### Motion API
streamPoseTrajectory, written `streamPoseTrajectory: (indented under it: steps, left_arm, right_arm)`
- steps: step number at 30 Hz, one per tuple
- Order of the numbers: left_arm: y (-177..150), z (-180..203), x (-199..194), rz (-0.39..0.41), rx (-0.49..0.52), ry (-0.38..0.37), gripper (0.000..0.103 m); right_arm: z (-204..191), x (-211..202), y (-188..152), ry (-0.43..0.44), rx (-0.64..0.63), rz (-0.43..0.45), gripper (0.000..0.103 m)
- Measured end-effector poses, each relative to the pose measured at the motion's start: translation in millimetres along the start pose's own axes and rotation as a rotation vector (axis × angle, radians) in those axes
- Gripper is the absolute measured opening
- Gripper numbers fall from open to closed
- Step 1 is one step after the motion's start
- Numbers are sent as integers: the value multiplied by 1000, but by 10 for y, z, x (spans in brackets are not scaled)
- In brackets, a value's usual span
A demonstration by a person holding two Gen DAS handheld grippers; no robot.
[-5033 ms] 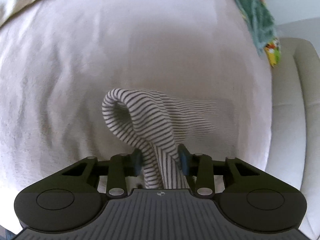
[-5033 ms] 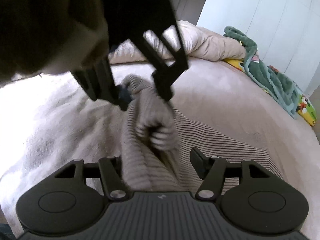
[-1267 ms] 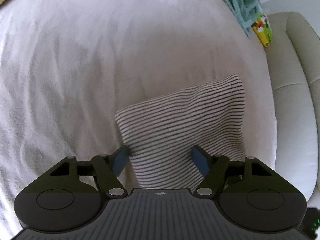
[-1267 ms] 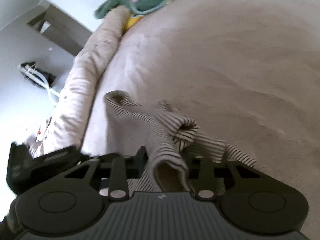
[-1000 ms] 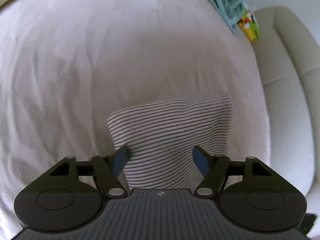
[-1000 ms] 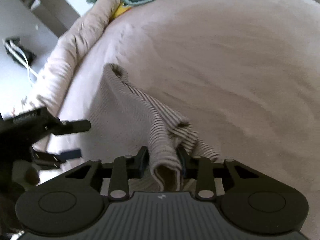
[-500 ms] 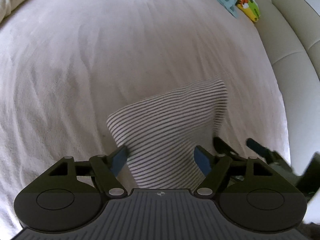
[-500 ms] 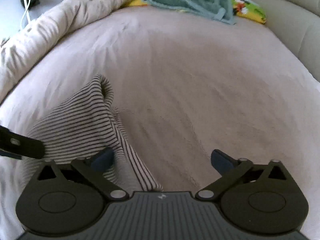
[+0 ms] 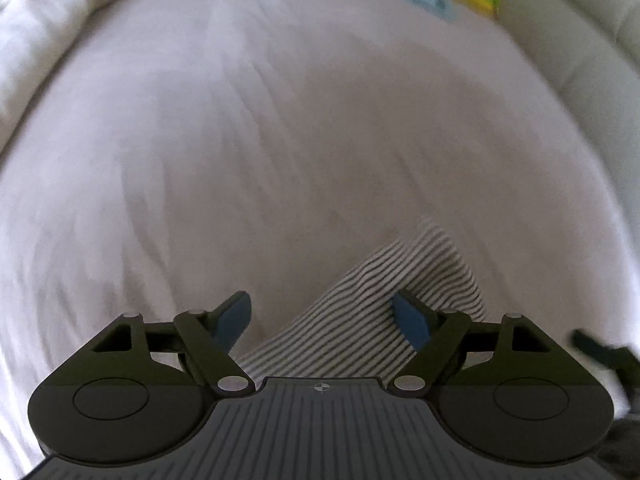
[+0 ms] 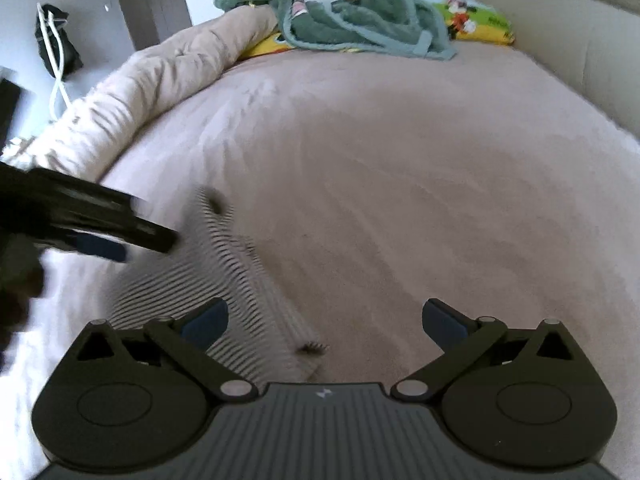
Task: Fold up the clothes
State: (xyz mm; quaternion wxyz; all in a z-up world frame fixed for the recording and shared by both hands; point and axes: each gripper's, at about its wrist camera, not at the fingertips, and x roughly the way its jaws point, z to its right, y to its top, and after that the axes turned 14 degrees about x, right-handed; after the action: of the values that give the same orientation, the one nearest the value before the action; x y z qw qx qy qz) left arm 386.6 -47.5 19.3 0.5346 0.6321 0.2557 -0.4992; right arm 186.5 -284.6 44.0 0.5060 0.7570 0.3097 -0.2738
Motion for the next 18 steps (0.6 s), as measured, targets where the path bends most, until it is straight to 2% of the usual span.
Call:
streamPoseTrajectory:
  steps: [3, 6, 8, 11, 12, 14, 17, 18]
  left_arm:
    - [114, 20, 195, -28, 38, 20, 91]
    - [236, -23, 356, -66, 49, 17, 96]
    - [307, -46, 451, -86, 56, 17, 97]
    - [273, -59, 415, -58, 47, 25, 97]
    - [234, -93, 358, -42, 24, 12, 97]
    - [49, -257, 108, 11, -75, -65, 96]
    - [-228, -503, -267, 91, -223, -180, 96]
    - [-321, -585, -393, 118, -273, -218, 96]
  right_arm:
    - [1, -34, -24, 19, -31, -14, 103]
    - [-68, 180, -125, -64, -113, -56, 103]
    - [-69, 349, -218, -68, -115, -101, 103]
    - [-31, 352, -248, -51, -30, -97, 103]
    - [-21, 350, -252, -48, -8, -101, 103]
    - [40, 375, -216, 3, 26, -164, 103]
    - [193, 404, -29, 100, 101, -304, 103]
    - [217, 362, 59, 121, 110, -312, 103]
